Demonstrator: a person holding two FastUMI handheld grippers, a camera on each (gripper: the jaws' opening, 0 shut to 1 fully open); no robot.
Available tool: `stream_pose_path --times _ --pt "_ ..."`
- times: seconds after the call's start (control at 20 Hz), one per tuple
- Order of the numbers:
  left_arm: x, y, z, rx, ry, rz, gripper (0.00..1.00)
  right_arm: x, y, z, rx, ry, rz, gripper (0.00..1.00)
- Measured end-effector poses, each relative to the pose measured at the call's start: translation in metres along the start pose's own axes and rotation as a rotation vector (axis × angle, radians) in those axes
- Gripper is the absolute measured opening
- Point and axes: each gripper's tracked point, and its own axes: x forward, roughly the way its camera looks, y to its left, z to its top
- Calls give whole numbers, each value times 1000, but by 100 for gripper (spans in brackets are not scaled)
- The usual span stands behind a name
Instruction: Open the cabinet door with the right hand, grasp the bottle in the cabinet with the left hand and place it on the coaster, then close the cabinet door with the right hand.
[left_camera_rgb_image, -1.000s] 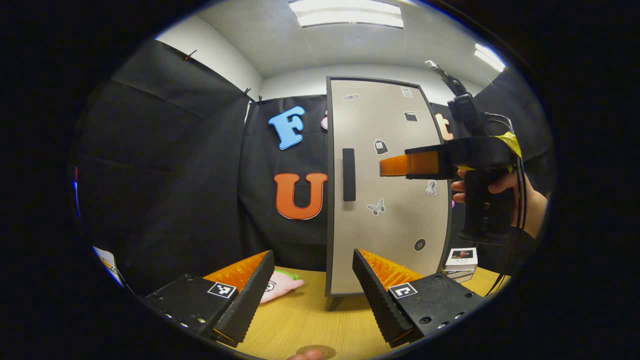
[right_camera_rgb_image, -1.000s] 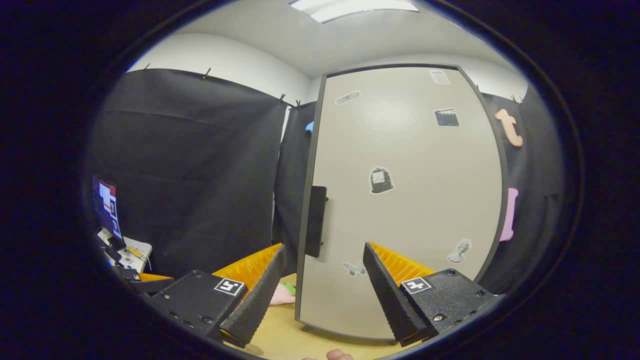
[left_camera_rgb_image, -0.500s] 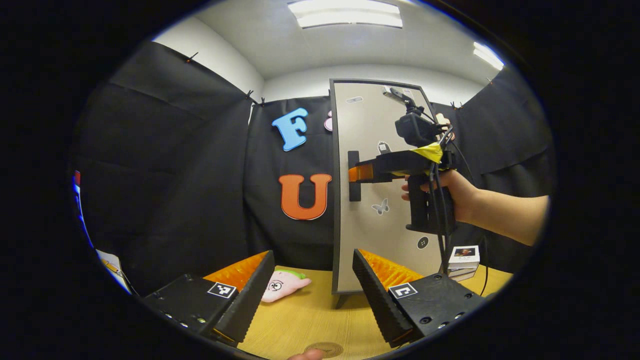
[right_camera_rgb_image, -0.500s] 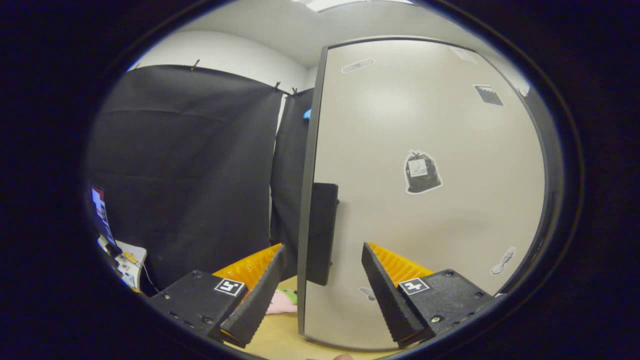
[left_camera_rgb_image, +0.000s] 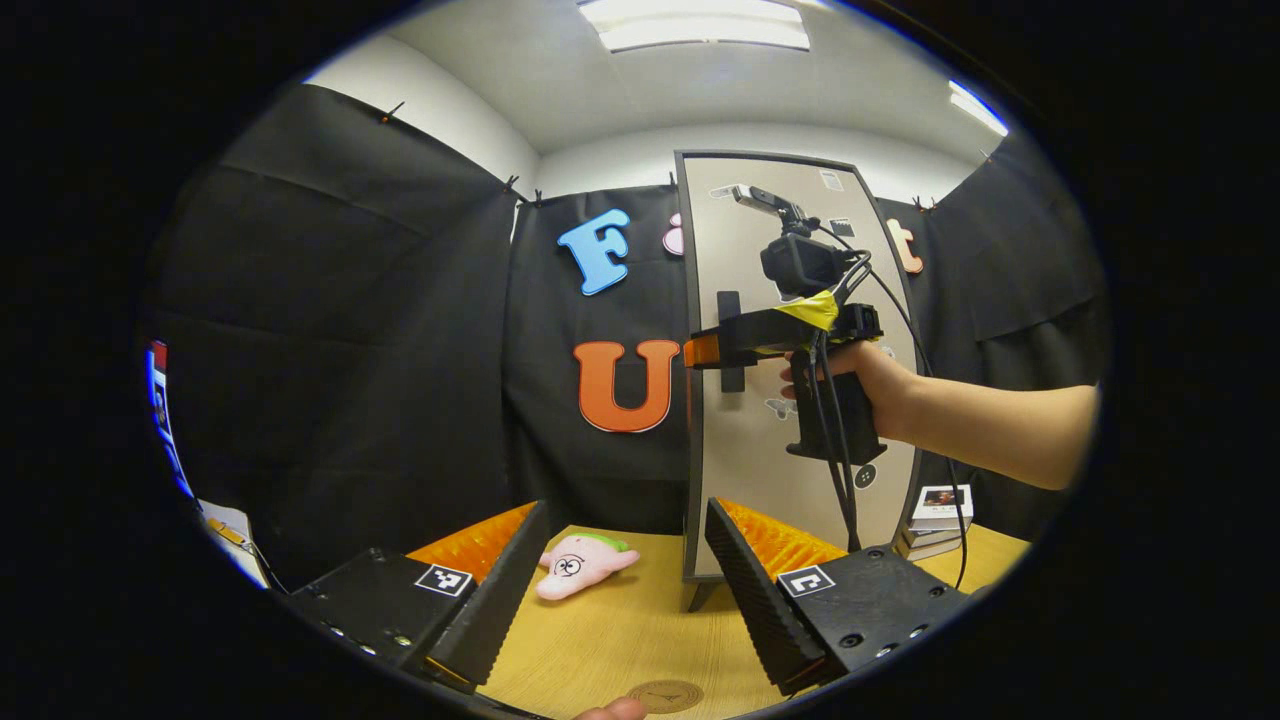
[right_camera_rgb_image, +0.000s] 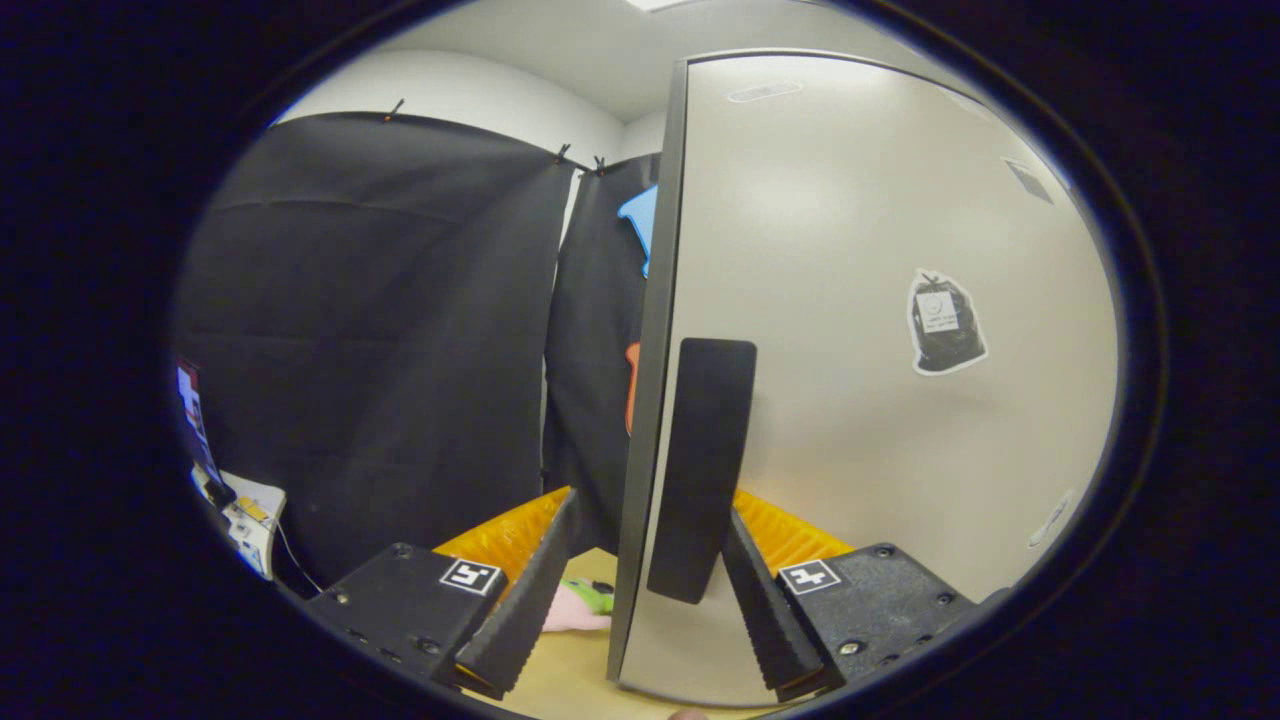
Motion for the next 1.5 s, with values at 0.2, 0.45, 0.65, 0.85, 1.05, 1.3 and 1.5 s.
stream_pose_path --times 0.2,0.45,0.65,0.85,1.05,1.3,1.5 --pt "1 9 -1 -12 8 16 95 2 -9 -2 2 -22 -80 78" --pt "2 25 0 -1 3 46 95 2 -20 -1 32 -43 -136 33" --pt "0 33 -1 -14 5 47 95 2 -20 -2 44 -32 -124 22" --pt "0 31 3 -7 -9 32 95 -3 -18 -3 69 -1 -95 22" --pt "1 31 5 -6 -13 17 95 -14 -13 -3 76 9 -64 22" --pt "-6 28 5 -9 -9 3 95 -25 -14 -5 81 3 -30 22" --pt "-7 30 6 -7 -5 1 95 -31 -17 -6 75 -9 -5 22"
